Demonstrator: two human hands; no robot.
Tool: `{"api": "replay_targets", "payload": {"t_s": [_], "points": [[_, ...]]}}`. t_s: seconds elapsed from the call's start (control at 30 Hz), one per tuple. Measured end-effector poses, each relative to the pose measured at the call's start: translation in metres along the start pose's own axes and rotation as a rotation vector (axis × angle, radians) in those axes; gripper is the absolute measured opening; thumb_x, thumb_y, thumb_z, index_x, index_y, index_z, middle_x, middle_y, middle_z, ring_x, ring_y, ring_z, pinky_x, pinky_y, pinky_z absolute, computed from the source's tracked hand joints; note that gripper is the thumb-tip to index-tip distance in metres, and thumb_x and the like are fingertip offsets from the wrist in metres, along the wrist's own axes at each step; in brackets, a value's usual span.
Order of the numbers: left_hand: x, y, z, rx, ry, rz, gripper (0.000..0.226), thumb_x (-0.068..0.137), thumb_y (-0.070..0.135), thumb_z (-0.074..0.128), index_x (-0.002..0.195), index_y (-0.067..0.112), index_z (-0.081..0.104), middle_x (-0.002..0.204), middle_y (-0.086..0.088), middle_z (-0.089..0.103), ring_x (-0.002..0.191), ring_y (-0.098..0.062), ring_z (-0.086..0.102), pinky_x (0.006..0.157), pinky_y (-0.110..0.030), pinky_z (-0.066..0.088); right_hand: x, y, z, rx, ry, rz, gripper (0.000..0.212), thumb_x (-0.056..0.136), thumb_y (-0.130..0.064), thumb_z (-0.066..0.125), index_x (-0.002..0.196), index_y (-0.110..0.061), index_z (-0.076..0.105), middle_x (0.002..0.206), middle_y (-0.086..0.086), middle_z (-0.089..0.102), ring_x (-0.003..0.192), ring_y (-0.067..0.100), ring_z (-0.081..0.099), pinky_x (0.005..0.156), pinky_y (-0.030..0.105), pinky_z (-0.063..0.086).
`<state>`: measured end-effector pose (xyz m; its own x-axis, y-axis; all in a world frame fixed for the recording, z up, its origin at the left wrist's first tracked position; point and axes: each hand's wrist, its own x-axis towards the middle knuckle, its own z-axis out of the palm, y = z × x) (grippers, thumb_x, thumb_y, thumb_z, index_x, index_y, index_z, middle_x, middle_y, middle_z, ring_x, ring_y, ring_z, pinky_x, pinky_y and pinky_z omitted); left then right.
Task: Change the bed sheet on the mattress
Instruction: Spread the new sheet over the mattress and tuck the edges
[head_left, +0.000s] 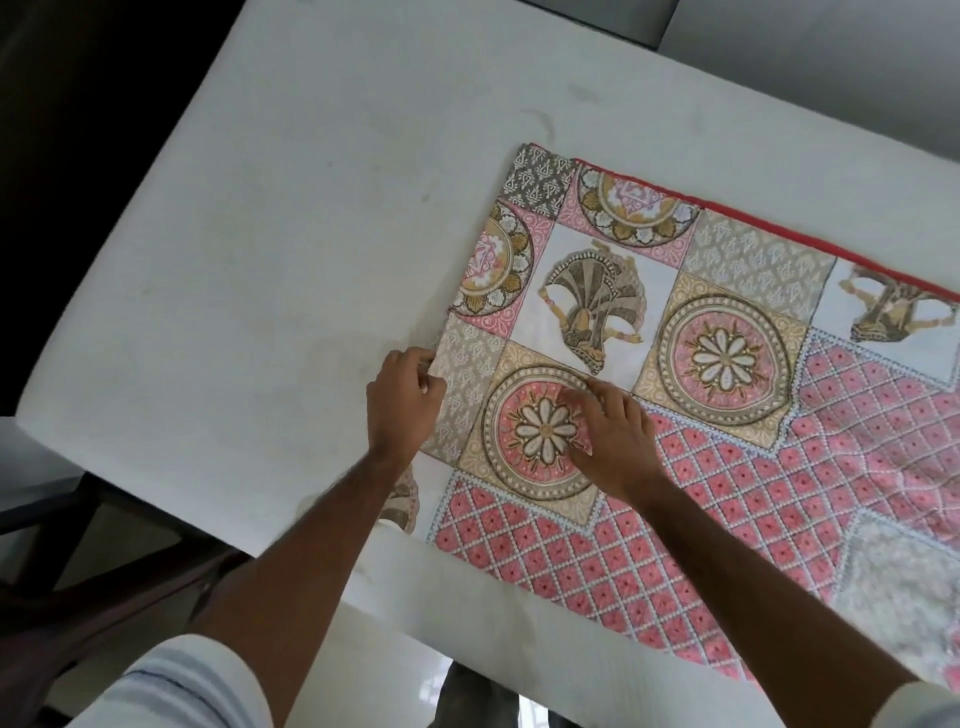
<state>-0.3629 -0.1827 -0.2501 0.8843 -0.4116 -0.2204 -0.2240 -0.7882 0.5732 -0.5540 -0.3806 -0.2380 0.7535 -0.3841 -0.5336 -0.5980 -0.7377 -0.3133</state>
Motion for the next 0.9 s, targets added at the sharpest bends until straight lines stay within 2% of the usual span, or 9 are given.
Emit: {"api": "replay_targets", "payload": {"t_s": [0.1, 0.17, 0.3, 0.43, 0.5, 0.57, 0.67, 0.77, 0.9], "points": [[-0.018, 0.016, -0.007, -0.081, -0.102, 0.267, 0.039, 0.093, 0.011, 0.053, 0.129, 0.007, 0.064, 0.102, 0.003, 0.047, 0.076, -0.011, 0.053, 0.072, -0.03, 0.051, 0.007, 0.001, -0.016, 0.236, 0.066, -0.001, 0.076, 0.09, -0.027, 0.069, 0.153, -0.023, 0.027, 0.15, 0.007, 0.031, 0.137, 0.028, 0.035, 0.112, 0.052, 0.035], [-0.038, 0.035, -0.011, -0.079, -0.304, 0.446, 0.041, 0.095, 0.011, 0.052, 0.135, 0.009, 0.061, 0.105, 0.003, 0.043, 0.078, -0.001, 0.045, 0.069, -0.011, 0.043, 0.009, 0.004, -0.031, 0.337, 0.197, -0.099, 0.084, 0.09, -0.016, 0.069, 0.157, -0.017, 0.018, 0.152, 0.012, 0.028, 0.135, 0.026, 0.036, 0.111, 0.047, 0.039], [-0.086, 0.064, -0.003, 0.09, -0.592, 0.893, 0.037, 0.094, 0.017, 0.055, 0.129, 0.021, 0.066, 0.113, -0.005, 0.056, 0.09, -0.003, 0.045, 0.078, -0.01, 0.033, 0.016, 0.01, -0.076, -0.374, 0.509, -0.404, 0.101, 0.081, -0.009, 0.07, 0.16, -0.028, 0.009, 0.166, 0.014, 0.01, 0.151, 0.039, 0.01, 0.118, 0.067, 0.016], [-0.118, 0.068, 0.008, 0.043, -0.705, 1.039, 0.034, 0.091, 0.011, 0.064, 0.124, 0.017, 0.068, 0.103, -0.003, 0.052, 0.085, -0.002, 0.037, 0.068, -0.019, 0.03, 0.02, 0.036, -0.111, -0.838, 0.291, -0.612, 0.07, 0.079, -0.024, 0.076, 0.143, -0.036, 0.051, 0.168, 0.004, 0.005, 0.154, 0.034, 0.0, 0.115, 0.067, -0.015], [-0.128, 0.059, 0.011, 0.033, -0.747, 1.016, 0.032, 0.093, 0.013, 0.064, 0.124, 0.019, 0.068, 0.098, 0.003, 0.042, 0.084, -0.002, 0.033, 0.068, -0.02, 0.026, 0.017, 0.061, -0.123, -0.94, 0.185, -0.518, 0.051, 0.073, -0.035, 0.083, 0.122, -0.035, 0.068, 0.163, 0.002, 0.028, 0.153, 0.034, 0.008, 0.115, 0.067, -0.017], [-0.135, 0.048, 0.013, 0.048, -0.817, 0.999, 0.033, 0.095, 0.017, 0.061, 0.127, 0.02, 0.067, 0.1, 0.004, 0.043, 0.085, -0.005, 0.038, 0.069, -0.02, 0.028, 0.008, 0.086, -0.126, -0.885, 0.097, -0.422, 0.048, 0.075, -0.037, 0.082, 0.121, -0.033, 0.069, 0.15, -0.001, 0.05, 0.15, 0.03, 0.026, 0.117, 0.065, -0.012], [-0.139, 0.033, 0.015, 0.064, -0.882, 0.904, 0.036, 0.096, 0.018, 0.058, 0.131, 0.024, 0.064, 0.109, 0.006, 0.051, 0.086, 0.005, 0.043, 0.072, -0.008, 0.028, -0.027, 0.095, -0.109, -0.571, 0.011, -0.321, 0.035, 0.091, -0.026, 0.068, 0.125, -0.023, 0.063, 0.132, 0.002, 0.063, 0.122, 0.022, 0.057, 0.116, 0.05, 0.032], [-0.125, 0.029, 0.021, -0.066, -0.851, 0.494, 0.027, 0.1, 0.024, 0.053, 0.125, 0.028, 0.062, 0.106, 0.014, 0.053, 0.083, 0.003, 0.056, 0.072, -0.016, 0.044, -0.063, 0.075, -0.071, -0.059, -0.042, -0.121, 0.031, 0.099, -0.022, 0.058, 0.128, -0.021, 0.05, 0.132, 0.004, 0.058, 0.104, 0.017, 0.061, 0.088, 0.031, 0.049], [-0.094, 0.047, 0.039, -0.446, -0.637, 0.03, 0.026, 0.098, 0.029, 0.06, 0.123, 0.02, 0.058, 0.12, -0.001, 0.062, 0.095, -0.01, 0.067, 0.076, -0.029, 0.053, -0.077, 0.046, -0.018, 0.245, -0.081, 0.034, 0.05, 0.098, -0.031, 0.059, 0.142, -0.018, 0.041, 0.147, 0.01, 0.043, 0.125, 0.025, 0.052, 0.104, 0.042, 0.047]]}}
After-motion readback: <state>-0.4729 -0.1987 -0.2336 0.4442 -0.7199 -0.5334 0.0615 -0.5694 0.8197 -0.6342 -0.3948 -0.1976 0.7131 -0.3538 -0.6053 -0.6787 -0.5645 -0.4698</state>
